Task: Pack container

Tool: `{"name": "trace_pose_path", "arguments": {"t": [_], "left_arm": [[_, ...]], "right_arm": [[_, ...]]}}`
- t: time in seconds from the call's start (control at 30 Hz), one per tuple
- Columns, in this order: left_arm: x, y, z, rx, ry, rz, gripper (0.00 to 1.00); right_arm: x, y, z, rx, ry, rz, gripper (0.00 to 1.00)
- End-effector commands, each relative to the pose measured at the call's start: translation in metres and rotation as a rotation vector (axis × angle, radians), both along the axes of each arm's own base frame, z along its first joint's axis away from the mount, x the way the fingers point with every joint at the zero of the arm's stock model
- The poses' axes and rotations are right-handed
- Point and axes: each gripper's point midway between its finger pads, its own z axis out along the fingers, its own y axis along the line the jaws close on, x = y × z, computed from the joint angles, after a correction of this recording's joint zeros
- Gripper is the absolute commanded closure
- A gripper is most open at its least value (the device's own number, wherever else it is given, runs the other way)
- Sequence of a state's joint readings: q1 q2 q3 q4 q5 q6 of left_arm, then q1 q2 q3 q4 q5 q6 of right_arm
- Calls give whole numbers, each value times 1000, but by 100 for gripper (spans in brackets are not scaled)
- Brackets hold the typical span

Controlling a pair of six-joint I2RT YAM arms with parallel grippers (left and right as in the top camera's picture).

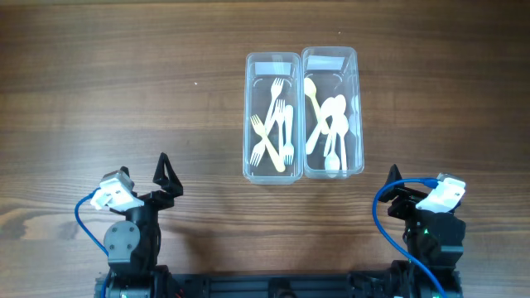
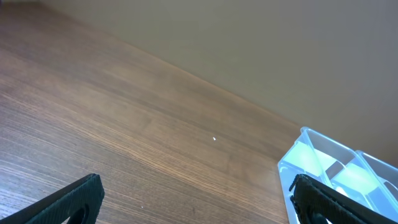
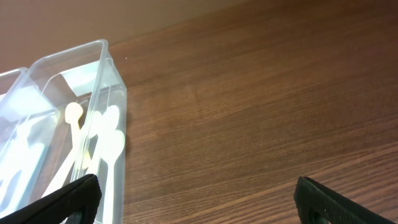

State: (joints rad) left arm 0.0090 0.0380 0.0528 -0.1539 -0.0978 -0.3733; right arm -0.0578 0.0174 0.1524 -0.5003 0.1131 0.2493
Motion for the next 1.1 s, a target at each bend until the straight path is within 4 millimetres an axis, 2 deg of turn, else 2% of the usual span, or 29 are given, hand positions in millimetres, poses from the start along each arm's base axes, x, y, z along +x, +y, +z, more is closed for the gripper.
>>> {"name": "trace_pose_path", "arguments": {"t": [0.0,1.07], "left_arm": [[1,-1,0,-11,-17,-9,0],[1,-4,-2,-14,-6,-24,0]], "right_arm": [[0,-1,3,12,-18,-8,0],[0,-1,3,12,-18,-8,0]]}}
